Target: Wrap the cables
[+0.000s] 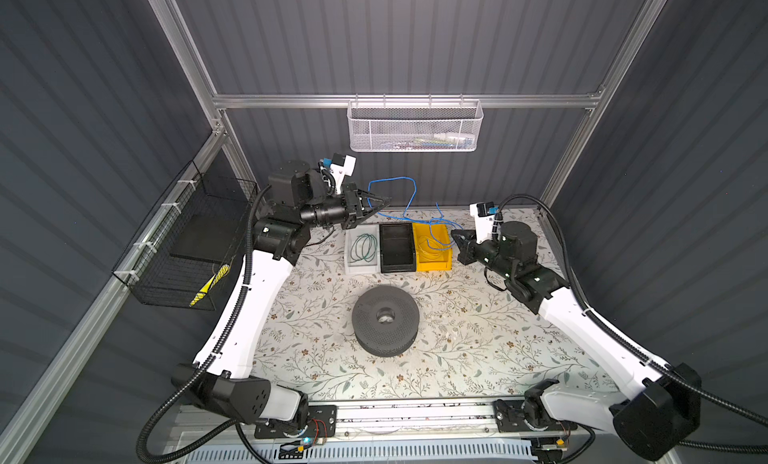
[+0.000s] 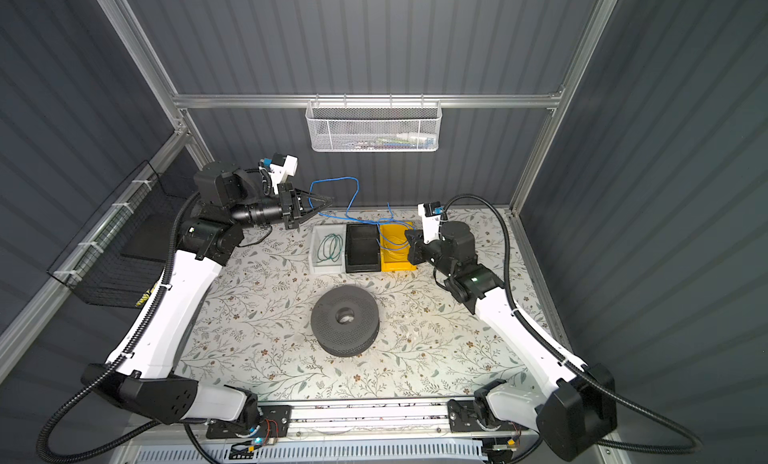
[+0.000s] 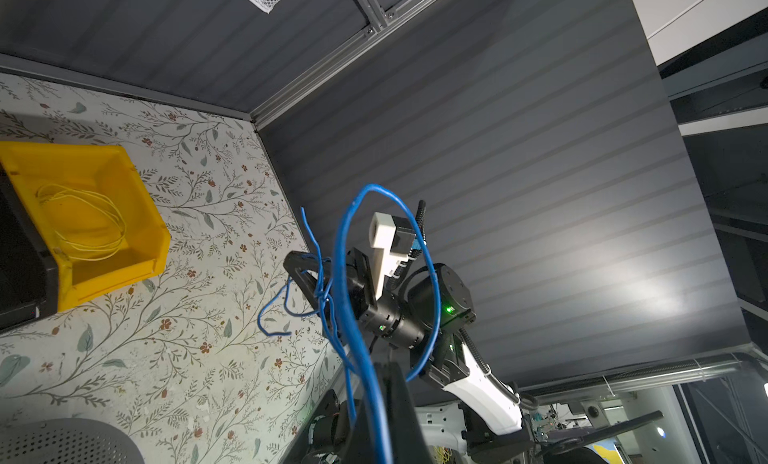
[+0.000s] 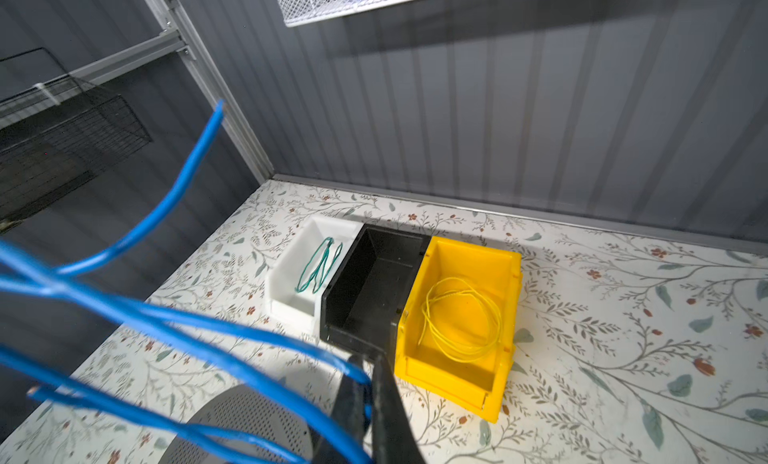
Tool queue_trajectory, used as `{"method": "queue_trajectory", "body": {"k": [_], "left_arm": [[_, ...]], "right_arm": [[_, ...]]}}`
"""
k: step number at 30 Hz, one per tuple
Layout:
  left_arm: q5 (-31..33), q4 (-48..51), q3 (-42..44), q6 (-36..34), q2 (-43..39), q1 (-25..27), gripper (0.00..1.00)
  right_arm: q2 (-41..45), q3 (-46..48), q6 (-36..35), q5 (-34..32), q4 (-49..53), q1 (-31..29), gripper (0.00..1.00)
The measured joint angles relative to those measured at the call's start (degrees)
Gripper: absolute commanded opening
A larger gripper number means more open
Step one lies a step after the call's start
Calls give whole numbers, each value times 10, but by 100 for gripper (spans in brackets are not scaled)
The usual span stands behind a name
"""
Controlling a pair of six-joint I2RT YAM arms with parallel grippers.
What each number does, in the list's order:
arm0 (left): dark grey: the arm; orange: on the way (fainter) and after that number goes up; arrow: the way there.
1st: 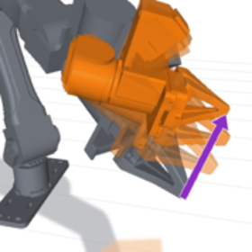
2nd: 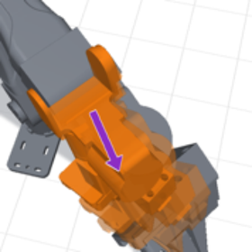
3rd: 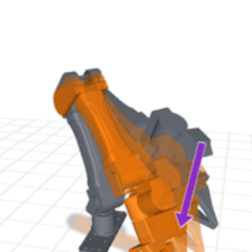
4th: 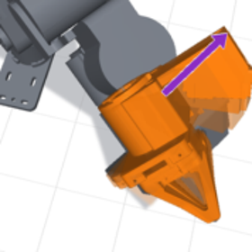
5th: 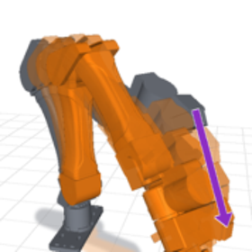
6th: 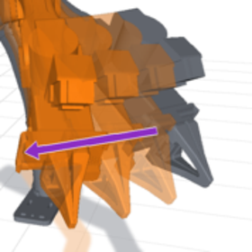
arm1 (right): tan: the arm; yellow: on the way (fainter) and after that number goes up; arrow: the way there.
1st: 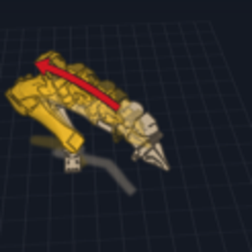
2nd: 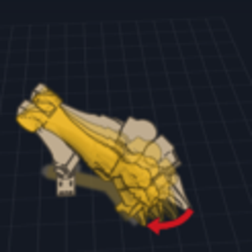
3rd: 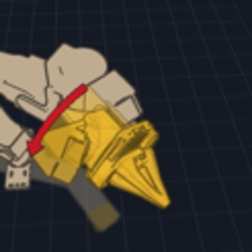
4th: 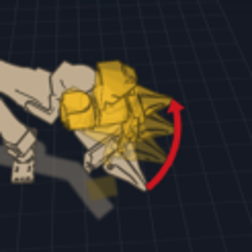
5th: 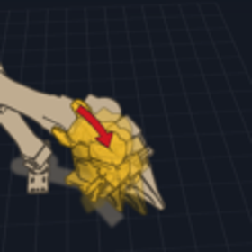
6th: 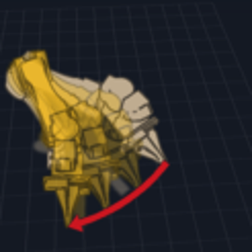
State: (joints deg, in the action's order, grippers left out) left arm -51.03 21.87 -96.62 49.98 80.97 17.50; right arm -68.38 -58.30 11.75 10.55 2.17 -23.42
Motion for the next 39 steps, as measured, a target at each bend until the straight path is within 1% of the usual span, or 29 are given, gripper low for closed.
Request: {"method": "queue_trajectory", "body": {"k": [1, 3, 4, 8, 10, 14, 17, 19, 23, 27, 29, 33, 36, 39], "left_arm": [[-2, -12, 17, -1, -3, -2, 0], [-5, -31, 37, -1, -8, -12, 0], [-7, -40, 42, -1, -8, -15, 0], [-8, -67, 42, -14, -12, -16, 0], [-6, -76, 42, -23, -16, -16, 0], [7, -75, 38, -49, -18, -2, 0], [23, -56, 26, -76, -13, 33, 0], [34, -45, 18, -94, -8, 60, 0], [52, -34, 17, -115, -4, 100, 0], [71, -34, 20, -129, -4, 114, 0], [81, -31, 25, -136, -4, 119, 0], [94, -25, 31, -144, -4, 125, 0], [98, -23, 34, -149, -4, 125, 0], [97, -22, 35, -151, -5, 126, 0]], "right_arm": [[7, 0, -2, 15, 17, 5, 22], [16, 0, -4, 37, 56, 17, 49], [20, 0, -2, 50, 75, 21, 60], [53, 0, -9, 82, 151, 21, 69], [79, 0, -11, 92, 178, 21, 76], [124, -13, -2, 117, 202, 21, 77], [133, -38, 20, 149, 187, 20, 79], [127, -59, 40, 169, 162, 14, 85], [87, -112, 86, 205, 93, -13, 84], [36, -144, 104, 215, 38, -45, 87], [14, -147, 111, 215, 16, -60, 90], [-14, -148, 119, 221, -10, -77, 90], [-26, -149, 124, 225, -30, -84, 89], [-31, -150, 129, 224, -48, -87, 85]]}}
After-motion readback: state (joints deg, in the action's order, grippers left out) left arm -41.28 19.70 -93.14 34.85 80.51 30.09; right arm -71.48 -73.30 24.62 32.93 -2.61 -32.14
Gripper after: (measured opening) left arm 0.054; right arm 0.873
